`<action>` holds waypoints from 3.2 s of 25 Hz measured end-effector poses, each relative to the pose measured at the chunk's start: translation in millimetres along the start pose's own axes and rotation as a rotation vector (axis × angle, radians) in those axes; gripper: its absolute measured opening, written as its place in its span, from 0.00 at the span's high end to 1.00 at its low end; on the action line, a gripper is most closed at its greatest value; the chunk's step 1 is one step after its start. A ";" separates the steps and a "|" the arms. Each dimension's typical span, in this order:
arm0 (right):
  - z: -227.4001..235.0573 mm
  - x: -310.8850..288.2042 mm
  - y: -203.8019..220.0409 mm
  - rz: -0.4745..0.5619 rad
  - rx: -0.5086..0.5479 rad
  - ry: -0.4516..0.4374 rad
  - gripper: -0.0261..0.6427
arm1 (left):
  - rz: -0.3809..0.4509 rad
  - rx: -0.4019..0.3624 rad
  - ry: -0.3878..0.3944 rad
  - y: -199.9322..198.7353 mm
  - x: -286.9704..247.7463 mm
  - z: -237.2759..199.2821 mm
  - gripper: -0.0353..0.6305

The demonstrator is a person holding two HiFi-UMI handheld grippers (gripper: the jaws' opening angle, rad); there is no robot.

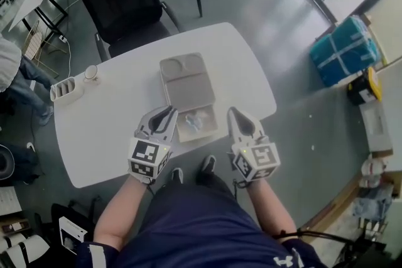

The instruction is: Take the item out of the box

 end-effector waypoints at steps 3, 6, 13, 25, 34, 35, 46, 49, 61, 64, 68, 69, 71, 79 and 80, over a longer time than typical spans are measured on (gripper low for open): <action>15.3 -13.3 0.9 -0.008 -0.007 -0.042 0.94 | -0.099 -0.011 0.009 21.6 -25.5 13.3 0.78; 21.8 -24.3 -3.1 -0.018 -0.007 -0.075 0.94 | -0.165 -0.041 -0.002 43.9 -45.5 21.6 0.78; 39.6 -32.9 6.9 -0.054 -0.008 -0.161 0.94 | -0.452 -0.041 0.045 121.0 -94.6 39.5 0.78; 43.2 -44.3 27.7 -0.103 -0.053 -0.128 0.94 | -0.688 -0.101 0.121 177.6 -134.6 37.3 0.77; 56.8 -30.4 50.5 -0.143 -0.104 -0.048 0.94 | -0.783 -0.139 0.132 196.5 -147.9 39.4 0.79; 57.8 -30.1 50.9 -0.140 -0.106 -0.045 0.94 | -0.797 -0.146 0.146 198.3 -147.6 41.3 0.81; 46.4 -35.0 45.3 -0.149 -0.107 -0.041 0.94 | -0.781 0.164 0.142 193.8 -135.5 29.5 0.90; 41.6 -37.2 44.1 -0.140 -0.103 -0.046 0.94 | -0.798 0.279 0.176 199.8 -125.2 36.9 0.90; 21.4 -44.5 38.6 -0.135 -0.070 -0.097 0.94 | -0.681 0.418 0.170 169.7 -99.2 29.6 0.90; 16.6 -47.9 35.8 -0.129 -0.059 -0.108 0.94 | -0.640 0.410 0.162 155.0 -92.3 25.2 0.90; 9.8 -52.3 30.6 -0.119 -0.051 -0.125 0.94 | -0.587 0.363 0.136 133.1 -80.7 17.9 0.90; 8.4 -53.0 28.4 -0.118 -0.049 -0.125 0.94 | -0.572 0.356 0.130 127.3 -77.5 15.9 0.90; 5.7 -54.7 23.1 -0.115 -0.042 -0.127 0.94 | -0.529 0.360 0.124 113.6 -71.4 11.7 0.90; -3.0 -66.4 3.0 -0.081 -0.020 -0.145 0.94 | -0.303 0.332 0.021 47.3 -43.8 -25.2 0.90; -3.3 -67.7 -1.6 -0.074 -0.017 -0.145 0.94 | -0.276 0.314 0.000 37.0 -40.0 -30.8 0.90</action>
Point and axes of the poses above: the fingertips, and each gripper's own axes: x backward along the fingers, z to its right, y out of its underside, the point moved 3 cm from there along x, backward along the fingers, and after that the axes turned 1 degree about y, right-handed, at the moved point
